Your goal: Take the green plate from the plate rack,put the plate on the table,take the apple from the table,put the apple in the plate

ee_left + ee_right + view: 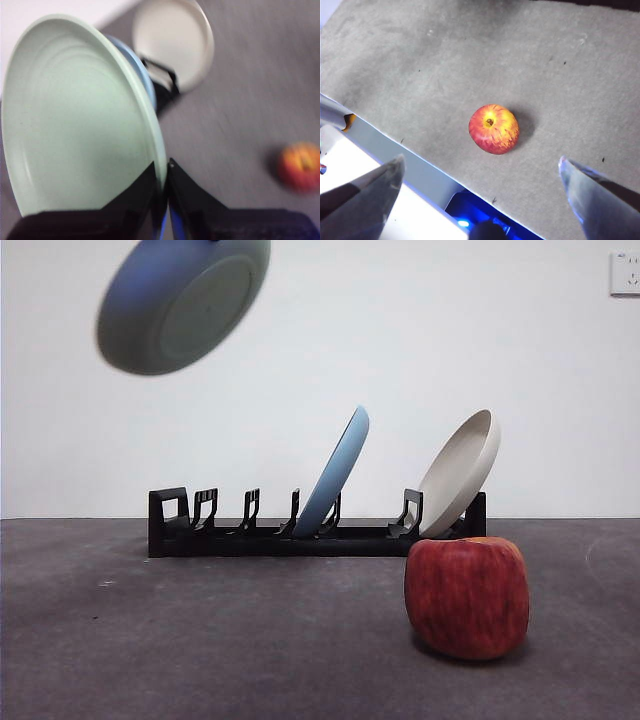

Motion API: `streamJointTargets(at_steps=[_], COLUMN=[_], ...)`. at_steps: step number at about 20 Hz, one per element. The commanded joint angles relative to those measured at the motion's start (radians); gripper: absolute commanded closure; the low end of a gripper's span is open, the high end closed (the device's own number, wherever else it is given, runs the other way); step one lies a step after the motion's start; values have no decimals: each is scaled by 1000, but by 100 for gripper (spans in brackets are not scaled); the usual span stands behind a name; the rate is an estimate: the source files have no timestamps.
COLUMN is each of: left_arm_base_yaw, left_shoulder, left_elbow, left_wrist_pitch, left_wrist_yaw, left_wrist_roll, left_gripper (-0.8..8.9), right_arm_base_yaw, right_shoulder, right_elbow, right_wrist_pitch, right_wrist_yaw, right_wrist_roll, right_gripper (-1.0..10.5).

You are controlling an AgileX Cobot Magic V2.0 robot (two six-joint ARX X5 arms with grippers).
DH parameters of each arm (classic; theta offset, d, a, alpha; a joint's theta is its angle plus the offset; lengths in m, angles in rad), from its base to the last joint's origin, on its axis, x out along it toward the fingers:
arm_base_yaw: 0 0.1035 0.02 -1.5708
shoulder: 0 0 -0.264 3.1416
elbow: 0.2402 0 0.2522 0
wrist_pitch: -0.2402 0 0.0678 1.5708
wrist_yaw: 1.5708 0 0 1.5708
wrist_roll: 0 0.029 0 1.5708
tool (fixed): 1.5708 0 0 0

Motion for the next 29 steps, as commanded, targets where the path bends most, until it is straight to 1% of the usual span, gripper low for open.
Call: streamJointTargets(at_steps=[1,3,5,6,9,11,12,14,15,17,20,22,23,24,26,27,28,29], left_arm_base_yaw=[-75,-149,-221,-249,-322,-378,-400,-439,-454,-460,-460,-460,-460,-460,-464,-463,-463,-463], left_shoulder=[16,16,16,16,27,52,68,109,142,208,294,333,343,344,343,341,340,338], left_elbow=[-15,-64,-160,-233,-444,-539,-565,-600,-605,-606,-606,-606,-606,-606,-605,-605,-604,-603], left_wrist_pitch=[-93,-100,-63,-23,161,281,322,400,416,426,437,441,439,440,453,454,454,454], left_wrist_yaw=[-61,-116,-196,-225,-250,-329,-343,-342,-354,-390,-389,-353,-306,-282,-284,-286,-286,-286], left_wrist_roll=[67,71,68,68,73,93,110,130,132,132,132,131,128,123,103,100,101,101], left_gripper=[819,819,819,819,819,819,819,819,819,819,820,817,812,786,573,485,435,427], right_arm_base_yaw=[2,3,3,3,16,28,37,64,83,127,200,251,280,304,356,381,404,424], right_shoulder=[17,28,36,39,43,50,57,81,98,132,188,229,251,269,312,331,352,369], right_elbow=[3,3,3,3,3,3,3,3,3,3,3,3,3,3,3,3,3,3], right_wrist_pitch=[5,5,6,6,12,16,20,35,43,56,76,98,111,122,142,153,169,180], right_wrist_yaw=[-2,-2,-2,-2,1,5,5,8,25,79,147,175,197,218,251,273,296,312], right_wrist_roll=[3,3,3,3,3,3,3,3,3,3,3,3,4,6,8,14,14,14], right_gripper=[288,288,288,288,288,288,288,288,288,288,287,287,287,287,286,286,285,285])
